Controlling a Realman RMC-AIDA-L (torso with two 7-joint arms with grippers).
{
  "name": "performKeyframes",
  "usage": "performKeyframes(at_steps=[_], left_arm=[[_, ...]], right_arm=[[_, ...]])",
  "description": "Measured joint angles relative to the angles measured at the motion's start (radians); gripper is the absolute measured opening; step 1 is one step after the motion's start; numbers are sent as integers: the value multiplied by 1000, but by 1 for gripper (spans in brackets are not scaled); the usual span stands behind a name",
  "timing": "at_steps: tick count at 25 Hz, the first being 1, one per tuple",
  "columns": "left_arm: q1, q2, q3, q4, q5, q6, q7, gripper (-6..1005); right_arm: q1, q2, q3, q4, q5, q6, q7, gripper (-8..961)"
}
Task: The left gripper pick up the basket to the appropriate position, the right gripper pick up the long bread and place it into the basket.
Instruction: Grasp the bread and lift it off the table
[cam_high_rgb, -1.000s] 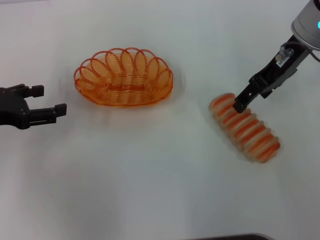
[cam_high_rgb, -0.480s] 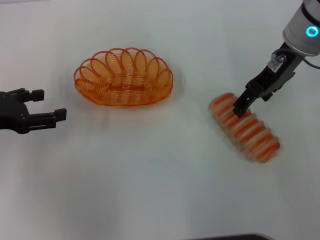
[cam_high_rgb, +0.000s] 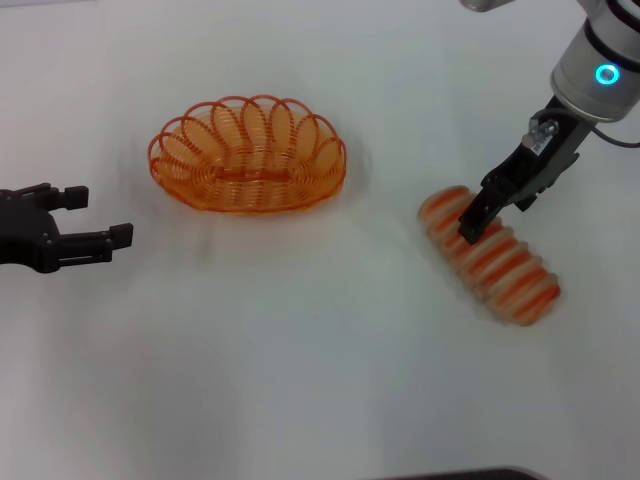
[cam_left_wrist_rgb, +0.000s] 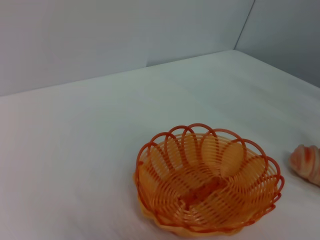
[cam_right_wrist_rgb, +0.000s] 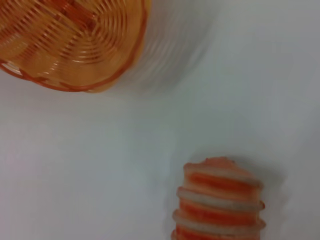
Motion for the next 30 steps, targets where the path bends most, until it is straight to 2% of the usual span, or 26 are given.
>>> performKeyframes(at_steps=[13,28,30], left_arm=[[-5,1,0,-1,1,-3,2,890],[-2,0,0,-2,2,-8,3,891],[-2,0,0,-2,2,-8,3,891]], right_arm=[[34,-1,-24,99,9,55,2,848],[47,0,-48,154,12,91,2,825],[47,0,-49,154,12,92,2,798]])
